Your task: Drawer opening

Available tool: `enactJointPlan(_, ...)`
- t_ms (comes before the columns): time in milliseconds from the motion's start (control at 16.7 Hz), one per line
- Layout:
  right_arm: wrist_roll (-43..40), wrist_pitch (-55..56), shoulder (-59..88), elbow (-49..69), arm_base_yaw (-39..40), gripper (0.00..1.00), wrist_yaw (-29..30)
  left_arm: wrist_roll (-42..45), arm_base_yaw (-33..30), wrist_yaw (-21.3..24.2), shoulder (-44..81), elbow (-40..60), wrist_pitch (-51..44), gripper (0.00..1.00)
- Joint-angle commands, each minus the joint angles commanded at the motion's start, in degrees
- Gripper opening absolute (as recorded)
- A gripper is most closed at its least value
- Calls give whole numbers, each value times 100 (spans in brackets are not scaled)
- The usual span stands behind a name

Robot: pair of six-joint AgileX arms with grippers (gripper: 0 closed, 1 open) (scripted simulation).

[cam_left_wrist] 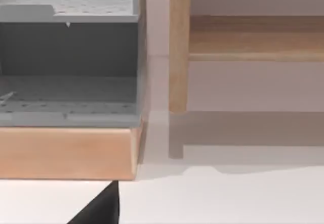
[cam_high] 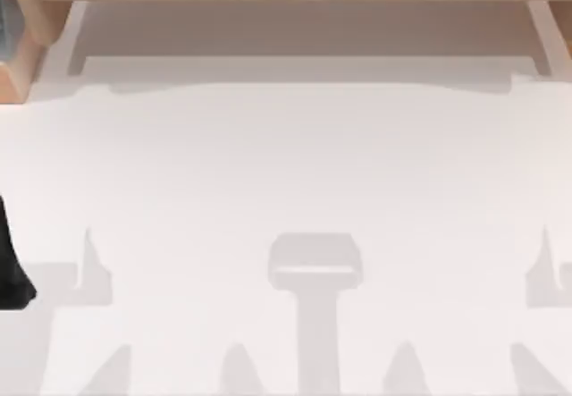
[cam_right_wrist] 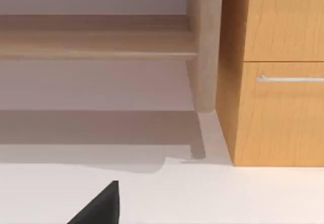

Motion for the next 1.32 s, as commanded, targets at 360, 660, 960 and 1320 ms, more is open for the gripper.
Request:
enactJointPlan(360, 25, 473, 649, 335, -632, 100, -612, 0, 0, 0, 0, 0, 0, 100)
enactJointPlan(660, 80, 1591, 2600, 1123, -2227, 100, -2149, 0, 0, 0, 0, 0, 0, 100)
enactJointPlan(960, 101, 2704, 4604, 1912, -3748, 100, -3686, 0, 0, 0, 0, 0, 0, 100)
enactJointPlan(1320, 108, 3284, 5529, 2322, -4531, 100, -4491, 0, 0, 0, 0, 0, 0, 100)
